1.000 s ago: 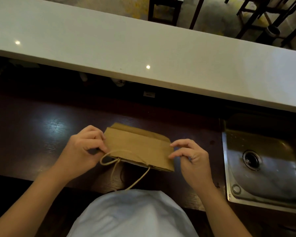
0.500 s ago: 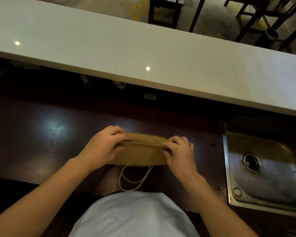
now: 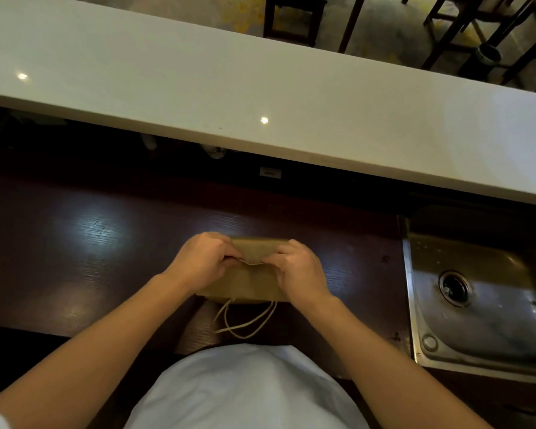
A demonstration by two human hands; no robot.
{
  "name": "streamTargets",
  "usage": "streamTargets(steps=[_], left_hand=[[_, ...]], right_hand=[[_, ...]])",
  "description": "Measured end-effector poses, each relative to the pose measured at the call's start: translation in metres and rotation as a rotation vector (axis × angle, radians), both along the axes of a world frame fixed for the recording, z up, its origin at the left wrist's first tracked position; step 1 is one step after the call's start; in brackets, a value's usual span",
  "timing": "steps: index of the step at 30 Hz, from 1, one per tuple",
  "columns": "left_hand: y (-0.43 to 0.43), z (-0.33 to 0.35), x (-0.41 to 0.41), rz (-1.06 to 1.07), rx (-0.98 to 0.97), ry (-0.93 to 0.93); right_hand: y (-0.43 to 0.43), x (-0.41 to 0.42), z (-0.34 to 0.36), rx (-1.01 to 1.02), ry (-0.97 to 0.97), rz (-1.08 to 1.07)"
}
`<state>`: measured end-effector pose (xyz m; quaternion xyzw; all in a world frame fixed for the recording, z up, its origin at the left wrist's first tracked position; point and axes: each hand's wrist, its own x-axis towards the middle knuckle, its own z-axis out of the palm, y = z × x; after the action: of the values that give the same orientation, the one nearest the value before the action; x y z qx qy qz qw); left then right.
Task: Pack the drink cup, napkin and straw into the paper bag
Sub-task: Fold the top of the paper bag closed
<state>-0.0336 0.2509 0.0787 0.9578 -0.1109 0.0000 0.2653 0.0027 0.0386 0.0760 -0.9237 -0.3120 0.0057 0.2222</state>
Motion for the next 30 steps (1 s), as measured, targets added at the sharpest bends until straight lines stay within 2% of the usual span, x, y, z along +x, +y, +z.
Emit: streamTargets(steps=[7, 11, 13, 17, 21, 24, 27, 30], left_hand=[[0.030, -0.010, -0.014, 0.058, -0.088, -0.045], [0.037, -0.023, -0.018, 0.107, -0.147, -0.050], [0.038, -0.030, -0.023, 0.201, -0.196, -0.049], [0.035, -0.042, -0.035, 0.457, -0.539, 0.117], [0.018, -0.048, -0.043, 0.516, -0.980, 0.387], [0.002, -0.047, -0.043, 0.642, -1.292, 0.451], [-0.011, -0.045, -0.040, 0.761, -1.349, 0.428], [-0.021, -0.040, -0.037, 0.786, -1.342, 0.377]], right_hand=[[-0.039, 0.005, -0.012, 0.144, 0.032, -0.178], [-0.051, 0.001, -0.024, 0.286, 0.220, -0.338], [-0.056, 0.001, -0.028, 0.343, 0.380, -0.409], [-0.061, 0.002, -0.029, 0.449, 0.681, -0.410], [-0.054, -0.010, -0.031, 0.531, 0.780, -0.382], [-0.048, -0.018, -0.032, 0.599, 0.863, -0.404], [-0.034, -0.026, -0.033, 0.726, 0.947, -0.501], [-0.023, -0.028, -0.029, 0.831, 0.939, -0.584]])
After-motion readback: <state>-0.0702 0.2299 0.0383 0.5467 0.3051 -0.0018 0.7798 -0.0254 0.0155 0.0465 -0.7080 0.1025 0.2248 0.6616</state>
